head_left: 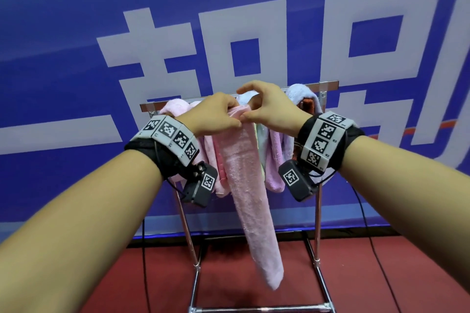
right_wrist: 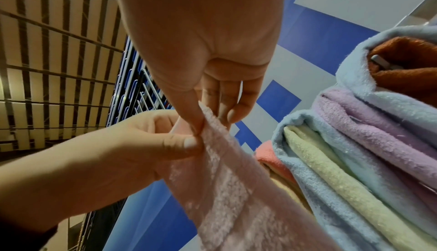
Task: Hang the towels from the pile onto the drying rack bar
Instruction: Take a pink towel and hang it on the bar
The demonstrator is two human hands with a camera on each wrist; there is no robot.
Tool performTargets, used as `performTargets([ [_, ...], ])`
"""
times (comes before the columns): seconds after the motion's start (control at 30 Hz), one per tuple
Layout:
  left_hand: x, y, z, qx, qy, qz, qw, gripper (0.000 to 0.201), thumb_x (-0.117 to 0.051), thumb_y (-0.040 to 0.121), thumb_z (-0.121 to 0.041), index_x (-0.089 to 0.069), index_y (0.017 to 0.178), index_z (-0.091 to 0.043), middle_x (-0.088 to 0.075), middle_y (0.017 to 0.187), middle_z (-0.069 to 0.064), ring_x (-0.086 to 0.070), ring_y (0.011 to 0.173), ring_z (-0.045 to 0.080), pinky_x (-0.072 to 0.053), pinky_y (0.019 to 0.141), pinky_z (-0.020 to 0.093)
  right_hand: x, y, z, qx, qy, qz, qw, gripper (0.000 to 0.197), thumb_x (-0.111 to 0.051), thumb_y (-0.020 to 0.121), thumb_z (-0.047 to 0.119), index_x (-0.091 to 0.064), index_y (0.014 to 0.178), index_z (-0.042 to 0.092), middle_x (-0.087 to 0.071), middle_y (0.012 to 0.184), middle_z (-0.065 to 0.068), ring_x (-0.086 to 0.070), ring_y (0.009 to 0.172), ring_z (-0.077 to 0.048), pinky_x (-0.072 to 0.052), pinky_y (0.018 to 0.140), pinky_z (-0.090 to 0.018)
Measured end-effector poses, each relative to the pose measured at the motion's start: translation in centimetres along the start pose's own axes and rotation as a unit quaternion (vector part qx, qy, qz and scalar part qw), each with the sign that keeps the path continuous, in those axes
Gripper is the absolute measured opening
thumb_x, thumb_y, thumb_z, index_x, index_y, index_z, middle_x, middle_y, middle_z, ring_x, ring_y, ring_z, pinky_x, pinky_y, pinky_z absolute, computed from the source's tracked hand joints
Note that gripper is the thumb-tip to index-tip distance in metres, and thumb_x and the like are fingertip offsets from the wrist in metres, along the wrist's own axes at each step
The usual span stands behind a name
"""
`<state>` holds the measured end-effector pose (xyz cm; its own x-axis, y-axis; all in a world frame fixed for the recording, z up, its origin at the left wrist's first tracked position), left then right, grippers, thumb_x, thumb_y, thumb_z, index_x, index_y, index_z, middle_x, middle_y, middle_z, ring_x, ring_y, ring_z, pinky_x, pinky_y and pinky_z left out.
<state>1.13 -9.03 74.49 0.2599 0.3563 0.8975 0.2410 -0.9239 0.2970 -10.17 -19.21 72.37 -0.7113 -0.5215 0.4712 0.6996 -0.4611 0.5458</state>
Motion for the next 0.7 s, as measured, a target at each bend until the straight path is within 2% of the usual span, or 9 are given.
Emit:
performTargets([
  [0.07, -0.2, 0.6, -0.6, -0.003, 0.026, 0.004, 1.000, 0.021, -0.076, 0.080, -0.024, -0.058, 0.073, -0.013, -0.054, 0.066, 0.001, -0.049, 0.062, 0.020, -0.039, 0.058, 0.035, 0.5, -0.5, -0.8, -0.021, 0.030, -0.013, 0.999, 0.054, -0.079, 0.073, 0.006, -0.057, 0.121, 0.014, -0.060, 0.065, 0.003, -0.056, 0.060, -0.009, -0.047, 0.064, -0.026],
  [0.13, -0.2, 1.1, -1.3, -0.006, 0.025, 0.000, 1.000, 0.022, -0.075, 0.080, -0.021, -0.057, 0.070, -0.013, -0.049, 0.062, -0.001, -0.044, 0.060, 0.016, -0.033, 0.055, 0.029, 0.7, -1.2, -1.8, -0.051, 0.068, -0.012, 0.996, 0.053, -0.077, 0.075, 0.006, -0.055, 0.123, 0.013, -0.064, 0.072, -0.001, -0.059, 0.067, -0.011, -0.050, 0.067, -0.029],
  [0.2, 0.0, 1.6, -2.0, -0.008, 0.009, -0.040, 0.999, 0.018, -0.071, 0.081, -0.018, -0.058, 0.069, -0.016, -0.050, 0.062, -0.003, -0.046, 0.062, 0.017, -0.035, 0.056, 0.029, 0.5, -2.1, -3.0, -0.068, 0.084, 0.022, 0.994, 0.049, -0.075, 0.077, 0.003, -0.056, 0.121, 0.009, -0.072, 0.091, -0.011, -0.065, 0.078, -0.012, -0.055, 0.073, -0.029],
  [0.27, 0.5, 2.0, -2.8, -0.002, 0.001, -0.130, 0.991, 0.023, -0.064, 0.083, -0.017, -0.051, 0.064, -0.019, -0.050, 0.062, -0.005, -0.048, 0.064, 0.019, -0.035, 0.058, 0.030, -0.2, -3.0, -4.2, -0.074, 0.086, 0.051, 0.992, 0.037, -0.075, 0.077, -0.001, -0.062, 0.112, 0.001, -0.073, 0.102, -0.015, -0.067, 0.085, -0.012, -0.057, 0.078, -0.027],
  [0.33, 1.2, 2.3, -3.4, -0.007, 0.000, -0.184, 0.983, 0.023, -0.061, 0.083, -0.017, -0.050, 0.064, -0.022, -0.052, 0.064, -0.009, -0.052, 0.071, 0.021, -0.036, 0.062, 0.030, -1.0, -3.8, -5.5, -0.094, 0.086, 0.056, 0.990, 0.025, -0.076, 0.078, 0.001, -0.069, 0.102, -0.002, -0.074, 0.100, -0.015, -0.067, 0.083, -0.013, -0.056, 0.074, -0.024],
  [0.43, 2.2, 2.5, -3.9, -0.014, 0.007, -0.187, 0.982, 0.010, -0.062, 0.083, -0.016, -0.061, 0.075, -0.020, -0.055, 0.068, -0.012, -0.055, 0.078, 0.019, -0.037, 0.066, 0.028, -2.3, -4.5, -7.3, -0.128, 0.089, 0.040, 0.987, 0.014, -0.079, 0.079, 0.006, -0.071, 0.090, 0.002, -0.074, 0.090, -0.009, -0.067, 0.074, -0.011, -0.057, 0.069, -0.024],
  [0.5, 2.9, 2.4, -4.0, -0.020, 0.012, -0.198, 0.980, 0.007, -0.061, 0.083, -0.015, -0.062, 0.078, -0.020, -0.057, 0.070, -0.009, -0.056, 0.080, 0.019, -0.037, 0.067, 0.028, -3.1, -4.6, -8.3, -0.142, 0.104, 0.033, 0.984, 0.011, -0.079, 0.078, 0.005, -0.070, 0.084, 0.007, -0.072, 0.082, -0.005, -0.066, 0.068, -0.009, -0.057, 0.066, -0.026],
  [0.6, 3.6, 2.1, -3.6, -0.008, 0.013, -0.248, 0.969, 0.006, -0.059, 0.082, -0.018, -0.063, 0.078, -0.020, -0.066, 0.079, -0.002, -0.060, 0.084, 0.022, -0.046, 0.070, 0.034, -4.3, -4.7, -9.3, -0.155, 0.109, 0.031, 0.981, 0.021, -0.082, 0.074, 0.008, -0.072, 0.092, 0.002, -0.075, 0.093, -0.013, -0.071, 0.081, -0.022, -0.060, 0.077, -0.039],
  [0.7, 4.1, 2.0, -2.7, 0.000, -0.019, -0.293, 0.956, 0.007, -0.058, 0.081, -0.022, -0.064, 0.078, -0.021, -0.066, 0.080, -0.001, -0.062, 0.086, 0.027, -0.052, 0.074, 0.039, -5.2, -5.0, -9.6, -0.159, 0.122, 0.053, 0.978, 0.027, -0.081, 0.074, 0.005, -0.072, 0.098, -0.001, -0.075, 0.098, -0.014, -0.072, 0.089, -0.026, -0.060, 0.081, -0.040],
])
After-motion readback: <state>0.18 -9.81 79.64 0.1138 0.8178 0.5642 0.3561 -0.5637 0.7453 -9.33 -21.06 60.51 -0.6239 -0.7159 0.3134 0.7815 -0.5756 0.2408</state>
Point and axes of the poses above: each hand's wrist, its own y-axis towards the middle knuckle, its own x-axis out of the back of the hand, z = x × y, the point moved 3 cm from there along y, towards the middle knuckle
